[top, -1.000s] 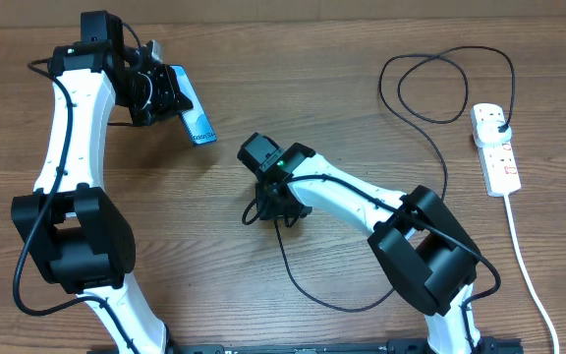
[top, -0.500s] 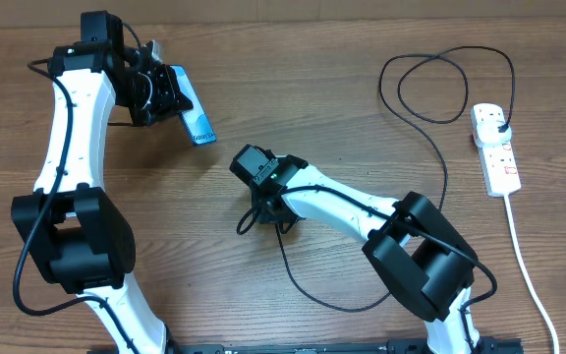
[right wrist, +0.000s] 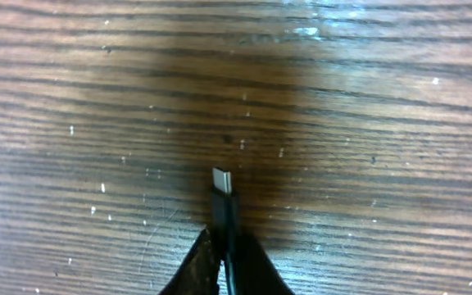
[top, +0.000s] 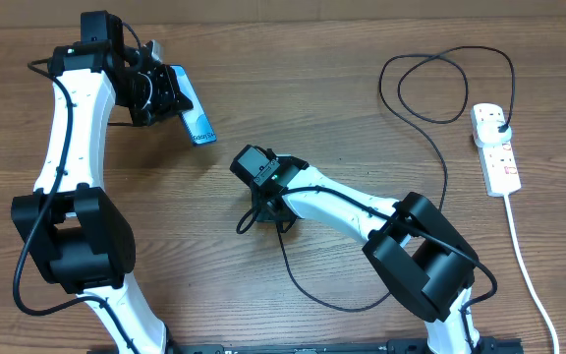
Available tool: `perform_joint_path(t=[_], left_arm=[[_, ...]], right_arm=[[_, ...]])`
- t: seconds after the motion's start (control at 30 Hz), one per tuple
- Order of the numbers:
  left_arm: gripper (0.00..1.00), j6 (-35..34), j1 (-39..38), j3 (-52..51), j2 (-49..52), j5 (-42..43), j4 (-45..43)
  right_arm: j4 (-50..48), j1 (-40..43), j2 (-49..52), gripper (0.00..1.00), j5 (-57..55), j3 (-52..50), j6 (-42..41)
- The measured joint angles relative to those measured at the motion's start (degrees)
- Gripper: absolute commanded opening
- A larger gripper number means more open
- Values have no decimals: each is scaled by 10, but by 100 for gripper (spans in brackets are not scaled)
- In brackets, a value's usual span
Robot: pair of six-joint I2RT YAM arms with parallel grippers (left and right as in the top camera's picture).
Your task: Plug charger to phone and switch on socket
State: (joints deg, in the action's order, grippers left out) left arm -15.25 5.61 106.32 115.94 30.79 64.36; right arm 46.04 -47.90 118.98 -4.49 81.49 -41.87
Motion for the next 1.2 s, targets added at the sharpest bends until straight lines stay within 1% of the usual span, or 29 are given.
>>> perform_joint_path(t=[0.17, 0.3, 0.37, 0.47, 0.57, 0.67, 0.8, 0.87, 0.93, 1.03, 1.2], left_arm=[[4, 2, 0, 0, 0, 7, -1], [4, 13, 0, 0, 0, 39, -7], [4, 23, 0, 0, 0, 60, -9], [4, 64, 0, 0, 0, 127, -12], [4, 134, 0, 0, 0, 248, -14], [4, 171, 0, 0, 0, 322, -25], [4, 219, 0, 0, 0, 426, -31], [4, 242, 0, 0, 0, 476, -31], [4, 255, 0, 0, 0, 511, -32], [4, 265, -4, 0, 0, 542, -31], [4, 266, -17, 0, 0, 557, -30]], right_arm=[[0, 0, 0, 4, 3, 0, 1], [0, 1, 0, 4, 7, 0, 1], [1, 4, 0, 4, 14, 0, 1], [7, 18, 0, 4, 46, 3, 17], [10, 45, -3, 4, 113, 5, 56], [3, 79, -35, 4, 196, 5, 107], [-2, 144, -140, 4, 354, 14, 216], [-2, 168, -175, 4, 418, 21, 255], [-4, 186, -194, 4, 478, 24, 287], [-10, 201, -195, 4, 550, 25, 320], [-21, 202, -194, 4, 578, 25, 336]])
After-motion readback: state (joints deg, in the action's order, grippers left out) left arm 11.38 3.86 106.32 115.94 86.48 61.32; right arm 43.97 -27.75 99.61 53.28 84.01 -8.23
